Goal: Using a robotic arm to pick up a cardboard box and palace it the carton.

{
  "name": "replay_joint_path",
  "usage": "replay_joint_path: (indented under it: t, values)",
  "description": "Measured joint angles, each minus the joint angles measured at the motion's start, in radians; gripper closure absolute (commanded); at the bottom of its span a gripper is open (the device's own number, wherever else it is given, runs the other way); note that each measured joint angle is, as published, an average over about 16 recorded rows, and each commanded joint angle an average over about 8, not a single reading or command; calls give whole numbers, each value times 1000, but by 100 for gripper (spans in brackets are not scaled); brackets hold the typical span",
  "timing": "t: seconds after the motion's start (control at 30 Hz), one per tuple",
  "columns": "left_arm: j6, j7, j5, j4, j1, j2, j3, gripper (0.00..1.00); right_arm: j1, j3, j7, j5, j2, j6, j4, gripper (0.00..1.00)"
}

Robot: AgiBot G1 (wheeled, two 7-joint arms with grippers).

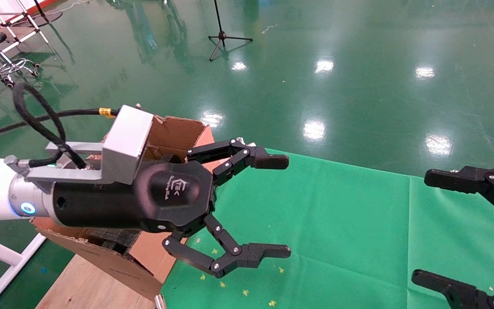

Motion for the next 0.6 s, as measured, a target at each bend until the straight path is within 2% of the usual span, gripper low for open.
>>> replay_joint_path:
  t: [0.6]
  values:
    - [0,0,0,0,0,0,0,0,0,0,0,0,0,0,0,0]
